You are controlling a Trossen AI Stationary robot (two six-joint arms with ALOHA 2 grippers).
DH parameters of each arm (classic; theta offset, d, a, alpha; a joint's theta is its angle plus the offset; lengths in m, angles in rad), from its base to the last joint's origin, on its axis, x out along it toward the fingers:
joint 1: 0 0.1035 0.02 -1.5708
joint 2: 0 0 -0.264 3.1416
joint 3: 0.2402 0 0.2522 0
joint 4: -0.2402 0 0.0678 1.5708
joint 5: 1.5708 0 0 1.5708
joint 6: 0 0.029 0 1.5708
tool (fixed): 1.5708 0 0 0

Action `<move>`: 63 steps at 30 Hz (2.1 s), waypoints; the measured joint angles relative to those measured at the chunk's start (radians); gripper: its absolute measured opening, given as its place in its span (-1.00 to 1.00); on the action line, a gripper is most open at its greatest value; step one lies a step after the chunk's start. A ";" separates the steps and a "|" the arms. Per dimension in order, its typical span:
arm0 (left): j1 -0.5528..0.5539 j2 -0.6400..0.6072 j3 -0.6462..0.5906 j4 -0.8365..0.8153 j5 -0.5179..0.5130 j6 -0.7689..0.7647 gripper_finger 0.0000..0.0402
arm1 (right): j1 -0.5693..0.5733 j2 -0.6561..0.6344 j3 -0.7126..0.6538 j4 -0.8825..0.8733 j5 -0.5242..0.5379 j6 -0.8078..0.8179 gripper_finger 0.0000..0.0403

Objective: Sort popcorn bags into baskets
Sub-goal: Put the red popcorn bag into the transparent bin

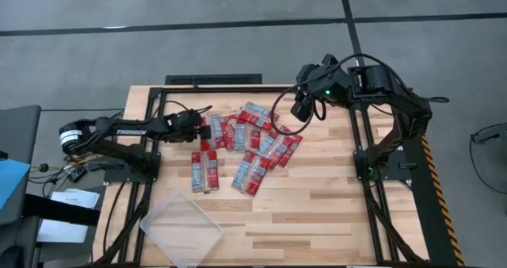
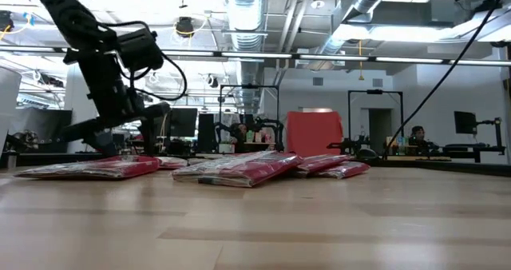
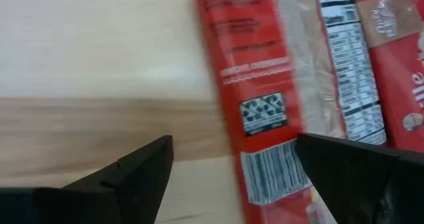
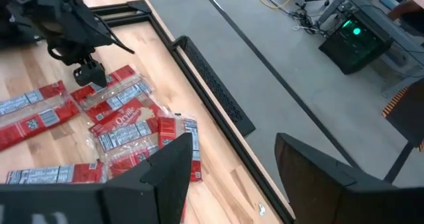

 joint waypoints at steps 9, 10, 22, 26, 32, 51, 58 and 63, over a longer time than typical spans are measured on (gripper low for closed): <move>0.001 0.140 0.007 0.206 0.050 0.039 0.44 | -0.004 -0.004 -0.092 0.019 -0.017 0.024 0.16; 0.001 0.154 0.006 0.212 0.055 0.028 0.39 | -0.007 -0.007 -0.112 0.025 -0.016 0.031 0.16; 0.012 0.220 0.008 0.245 0.020 0.001 -0.92 | 0.024 -0.008 -0.264 0.152 -0.032 0.044 -0.05; 0.026 0.217 0.005 0.268 0.060 -0.022 -0.97 | 0.023 -0.012 -0.264 0.160 -0.032 0.044 -0.15; 0.020 0.089 0.040 0.210 0.146 0.009 -1.00 | 0.023 -0.051 -0.264 0.166 -0.031 0.043 -0.30; -0.168 -0.429 0.286 -0.453 0.296 0.095 -0.99 | 0.021 -0.115 -0.263 0.162 -0.011 -0.005 -0.44; -0.519 -0.539 0.362 -0.562 0.207 -0.207 -1.00 | 0.012 -0.114 -0.263 0.161 -0.010 -0.021 -0.44; -0.855 -0.512 0.367 -0.548 0.031 -0.464 -1.00 | 0.000 -0.114 -0.263 0.161 -0.012 -0.027 -0.44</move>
